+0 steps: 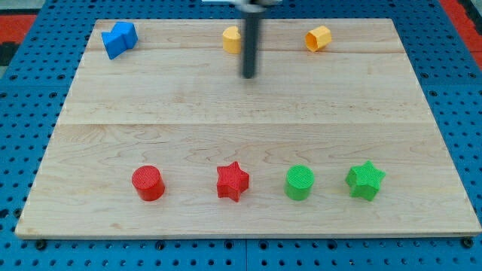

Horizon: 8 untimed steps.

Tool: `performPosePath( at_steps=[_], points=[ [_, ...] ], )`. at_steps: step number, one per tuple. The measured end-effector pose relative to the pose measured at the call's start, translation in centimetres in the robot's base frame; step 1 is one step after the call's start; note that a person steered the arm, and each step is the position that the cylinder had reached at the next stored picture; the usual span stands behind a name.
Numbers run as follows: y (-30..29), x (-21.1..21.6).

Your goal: Place the yellow and blue blocks in a horizontal line

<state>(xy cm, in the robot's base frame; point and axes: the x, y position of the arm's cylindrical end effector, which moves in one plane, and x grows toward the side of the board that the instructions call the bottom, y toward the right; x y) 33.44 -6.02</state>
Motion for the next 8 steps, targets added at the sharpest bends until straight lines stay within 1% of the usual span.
performPosePath(
  at_steps=[1, 2, 3, 4, 5, 6, 7, 8],
  points=[
    [-15.4, -0.9],
    [-22.3, -4.0],
    [-24.0, -5.4],
    [-22.9, -9.4],
    [-19.7, -10.3],
    [-13.7, -9.8],
    [-10.3, -9.7],
    [-12.6, -4.4]
  ],
)
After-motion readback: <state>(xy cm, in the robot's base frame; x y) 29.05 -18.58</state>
